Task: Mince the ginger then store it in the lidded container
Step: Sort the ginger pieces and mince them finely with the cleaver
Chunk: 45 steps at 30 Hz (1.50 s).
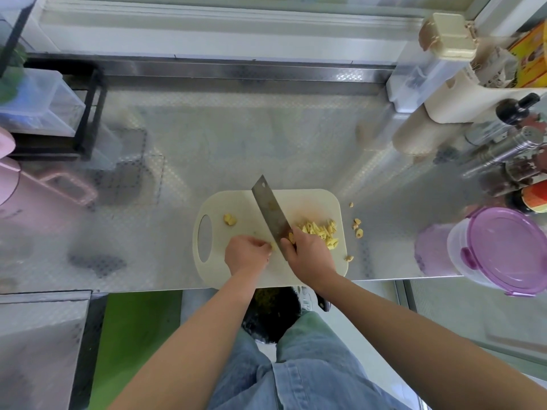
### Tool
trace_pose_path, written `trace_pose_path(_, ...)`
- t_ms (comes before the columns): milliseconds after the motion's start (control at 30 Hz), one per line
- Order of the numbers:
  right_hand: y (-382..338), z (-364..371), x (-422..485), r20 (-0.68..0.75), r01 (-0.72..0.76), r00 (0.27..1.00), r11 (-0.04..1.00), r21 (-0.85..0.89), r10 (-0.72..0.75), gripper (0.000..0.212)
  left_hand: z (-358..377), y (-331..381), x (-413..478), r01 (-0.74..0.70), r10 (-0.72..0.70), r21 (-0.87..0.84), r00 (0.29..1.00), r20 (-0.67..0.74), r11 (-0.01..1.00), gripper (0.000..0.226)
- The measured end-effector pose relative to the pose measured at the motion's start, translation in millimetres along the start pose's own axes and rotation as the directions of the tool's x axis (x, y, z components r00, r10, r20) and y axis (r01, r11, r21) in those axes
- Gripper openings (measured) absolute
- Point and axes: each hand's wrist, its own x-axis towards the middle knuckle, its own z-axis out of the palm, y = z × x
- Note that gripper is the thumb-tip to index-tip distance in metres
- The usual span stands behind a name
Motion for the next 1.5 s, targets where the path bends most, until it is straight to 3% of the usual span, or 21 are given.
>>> trace_pose_path(867, -13, 15, -5, 0.055, 0.01, 0.998, 0.99, -0.143, -0.002, 0.018, -1, 0, 5, 0.035, -0.035, 0.012, 0.999, 0.01, 0.999, 0.022)
trace_pose_path(1200, -4, 2, 1, 0.027, 0.01, 1.0, 1.0, -0.026, -0.009, 0.022, 2, -3, 5, 0.045, -0.046, -0.02, 0.999, -0.017, 0.999, 0.017)
trace_pose_path(1500, -5, 5, -6, 0.053, 0.042, 0.998, 0.997, -0.071, -0.038, 0.021, 2, -3, 7, 0.036, -0.036, -0.007, 0.999, -0.015, 0.999, 0.019)
